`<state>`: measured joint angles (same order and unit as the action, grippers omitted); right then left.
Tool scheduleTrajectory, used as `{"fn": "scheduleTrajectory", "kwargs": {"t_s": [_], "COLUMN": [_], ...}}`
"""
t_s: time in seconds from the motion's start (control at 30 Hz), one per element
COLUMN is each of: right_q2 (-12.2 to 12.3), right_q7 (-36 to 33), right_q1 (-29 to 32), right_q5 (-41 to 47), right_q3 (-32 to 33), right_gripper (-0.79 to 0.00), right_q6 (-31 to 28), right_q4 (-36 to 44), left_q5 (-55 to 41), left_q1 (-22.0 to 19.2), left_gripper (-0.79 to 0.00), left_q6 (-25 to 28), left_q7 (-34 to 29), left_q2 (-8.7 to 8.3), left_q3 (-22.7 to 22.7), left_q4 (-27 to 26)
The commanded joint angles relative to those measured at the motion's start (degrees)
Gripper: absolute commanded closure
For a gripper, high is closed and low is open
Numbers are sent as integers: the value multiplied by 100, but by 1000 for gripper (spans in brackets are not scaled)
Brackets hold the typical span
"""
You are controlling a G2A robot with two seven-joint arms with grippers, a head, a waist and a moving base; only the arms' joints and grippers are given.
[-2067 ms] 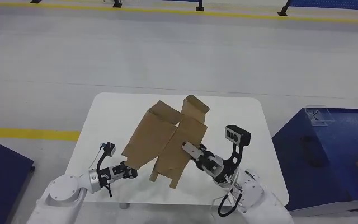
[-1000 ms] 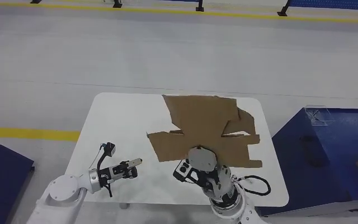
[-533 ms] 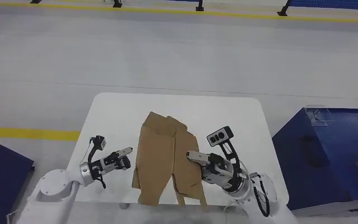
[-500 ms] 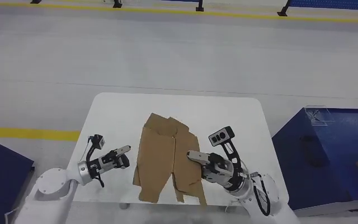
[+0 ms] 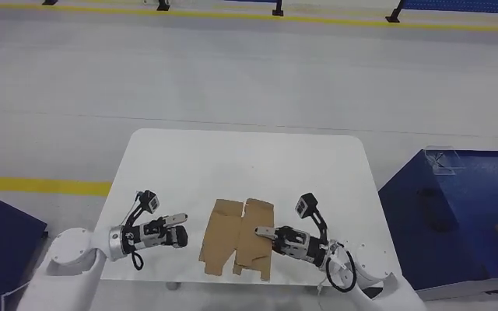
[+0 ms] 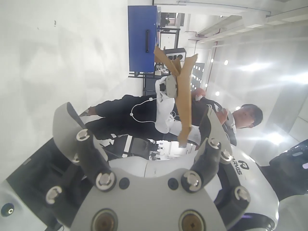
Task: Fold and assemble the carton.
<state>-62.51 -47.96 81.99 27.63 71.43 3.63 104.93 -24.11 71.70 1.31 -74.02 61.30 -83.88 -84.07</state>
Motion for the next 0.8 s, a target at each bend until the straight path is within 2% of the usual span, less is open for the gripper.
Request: {"fn": "scheduleTrajectory", "kwargs": {"t_s": [0.0,0.17,0.33,0.37,0.4,0.47,0.53,0.57,0.6,0.73,0.77], "right_q2": [2,-18,-36,-38,-40,-46,-51,-56,-60,-71,-76], "right_q7": [-91,-100,-42,-23,-9,14,43,66,88,265,357], "right_q1": [-64,-214,-310,-318,-317,-299,-282,-261,-242,-136,-101], "right_q5": [-279,-672,-726,-714,-720,-700,-711,-679,-669,-581,-531], "right_q3": [-100,-345,-460,-469,-482,-520,-559,-580,-600,-648,-648], "right_gripper": [0,0,0,0,0,0,0,0,0,0,-308], "right_q6": [-85,-325,-291,-278,-277,-299,-338,-376,-405,-330,-289], "right_q4": [-45,-212,-340,-347,-355,-374,-380,-373,-364,-306,-287], "left_q5": [63,29,-59,-129,-169,-131,-72,-61,-74,-210,-230], "left_q1": [-7,35,171,201,229,289,320,324,327,316,300], "left_gripper": [-785,-785,-760,-702,-579,-388,-292,-117,0,0,0], "left_q6": [-116,-441,-452,-441,-424,-367,-342,-340,-347,-369,-383], "left_q7": [-39,-407,-601,-638,-658,-675,-673,-649,-625,-593,-608], "left_q2": [-7,-32,-52,-54,-57,-65,-75,-79,-81,-92,-96], "left_q3": [80,287,428,445,459,514,562,575,585,605,613], "left_q4": [-71,-195,-377,-401,-415,-457,-474,-464,-454,-384,-358]}}
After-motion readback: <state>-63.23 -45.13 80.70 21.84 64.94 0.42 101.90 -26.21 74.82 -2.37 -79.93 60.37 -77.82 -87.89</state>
